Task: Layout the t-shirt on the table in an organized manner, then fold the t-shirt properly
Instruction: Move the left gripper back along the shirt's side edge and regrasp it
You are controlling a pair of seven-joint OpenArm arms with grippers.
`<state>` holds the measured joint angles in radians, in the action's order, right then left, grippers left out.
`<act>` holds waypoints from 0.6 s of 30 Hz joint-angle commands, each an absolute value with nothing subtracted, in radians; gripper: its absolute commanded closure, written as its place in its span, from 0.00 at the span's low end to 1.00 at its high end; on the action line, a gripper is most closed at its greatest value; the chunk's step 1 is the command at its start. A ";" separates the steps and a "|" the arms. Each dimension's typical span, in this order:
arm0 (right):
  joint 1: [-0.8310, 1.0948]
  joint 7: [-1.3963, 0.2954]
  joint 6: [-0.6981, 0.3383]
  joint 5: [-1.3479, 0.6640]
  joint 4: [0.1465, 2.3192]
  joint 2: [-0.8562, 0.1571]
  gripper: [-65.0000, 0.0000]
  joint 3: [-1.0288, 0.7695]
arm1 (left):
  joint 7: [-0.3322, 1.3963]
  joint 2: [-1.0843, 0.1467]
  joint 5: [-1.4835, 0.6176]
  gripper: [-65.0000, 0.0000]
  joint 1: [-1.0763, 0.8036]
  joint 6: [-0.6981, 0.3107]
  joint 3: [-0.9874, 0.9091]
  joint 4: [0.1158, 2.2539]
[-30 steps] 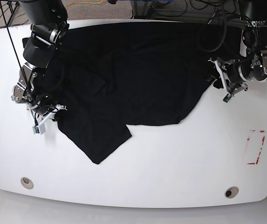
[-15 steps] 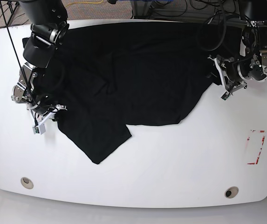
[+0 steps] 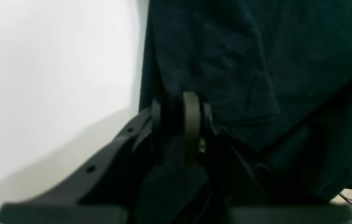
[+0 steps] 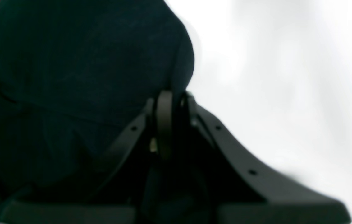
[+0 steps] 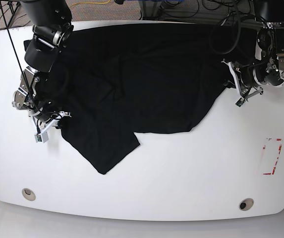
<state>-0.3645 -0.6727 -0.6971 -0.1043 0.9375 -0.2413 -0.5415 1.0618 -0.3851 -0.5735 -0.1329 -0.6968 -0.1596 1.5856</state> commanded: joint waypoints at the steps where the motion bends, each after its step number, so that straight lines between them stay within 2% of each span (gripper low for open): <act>1: -0.378 -0.687 -0.698 -0.093 0.949 -0.252 0.91 -0.539 | 1.050 -0.395 -0.587 0.93 -0.119 -0.698 -0.165 1.610; 4: -0.378 -0.687 -0.698 -0.093 0.949 -0.252 0.91 -0.539 | 1.050 -0.395 -0.585 0.98 -0.124 -0.698 -0.165 1.653; 18: -0.378 -0.687 -0.698 -0.093 0.949 -0.252 0.91 -0.539 | 1.050 -0.395 -0.590 0.98 -0.153 -0.698 -0.166 1.845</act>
